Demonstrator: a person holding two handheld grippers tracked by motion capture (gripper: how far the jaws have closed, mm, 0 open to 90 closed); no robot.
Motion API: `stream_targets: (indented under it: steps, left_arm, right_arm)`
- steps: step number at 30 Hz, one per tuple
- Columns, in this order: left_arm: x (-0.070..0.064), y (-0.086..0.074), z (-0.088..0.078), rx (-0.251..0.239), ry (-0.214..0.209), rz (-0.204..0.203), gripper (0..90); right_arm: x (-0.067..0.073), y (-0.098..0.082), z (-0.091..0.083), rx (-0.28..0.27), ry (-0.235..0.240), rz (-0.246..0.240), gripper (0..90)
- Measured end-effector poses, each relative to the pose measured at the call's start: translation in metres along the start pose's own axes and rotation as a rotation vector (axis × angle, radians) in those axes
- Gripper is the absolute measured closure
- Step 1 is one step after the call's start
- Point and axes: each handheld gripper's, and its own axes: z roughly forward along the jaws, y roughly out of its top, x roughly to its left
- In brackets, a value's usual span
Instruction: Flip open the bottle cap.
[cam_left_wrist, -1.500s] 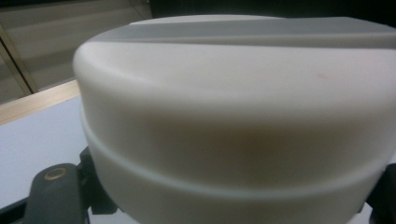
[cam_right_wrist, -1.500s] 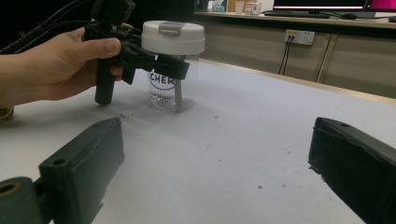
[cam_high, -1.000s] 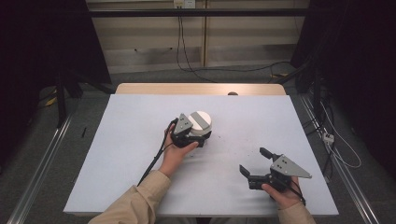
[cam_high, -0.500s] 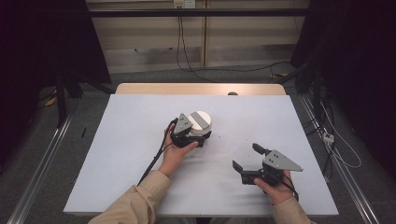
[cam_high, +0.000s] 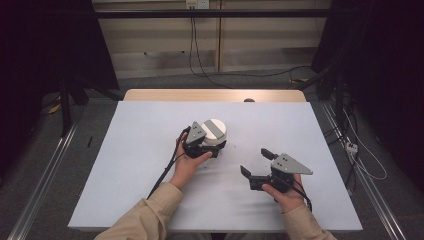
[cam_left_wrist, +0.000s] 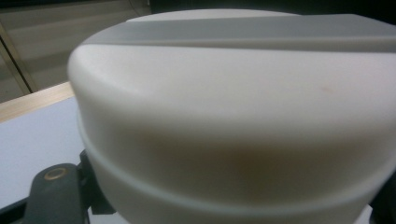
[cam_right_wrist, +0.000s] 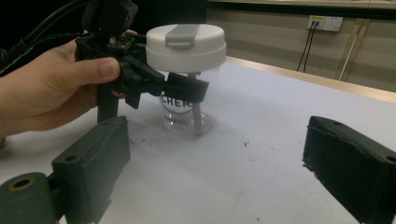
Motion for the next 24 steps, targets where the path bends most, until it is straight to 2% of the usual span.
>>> stream_targets:
  steps: [11, 13, 24]
  left_arm:
    - [0.0, 0.0, 0.0, 0.003, -0.001, 0.004, 18.5]
    - [0.0, 0.0, 0.0, 0.001, 0.0, 0.0, 18.5]
    - [0.0, 0.0, 0.0, 0.002, -0.001, 0.0, 18.5]
  right_arm:
    - [0.0, 0.013, 0.017, 0.011, -0.001, 0.027, 16.0]
    - [0.001, 0.015, 0.019, 0.018, -0.006, 0.02, 17.8]
    - [0.004, 0.021, 0.036, 0.041, 0.021, 0.023, 22.3]
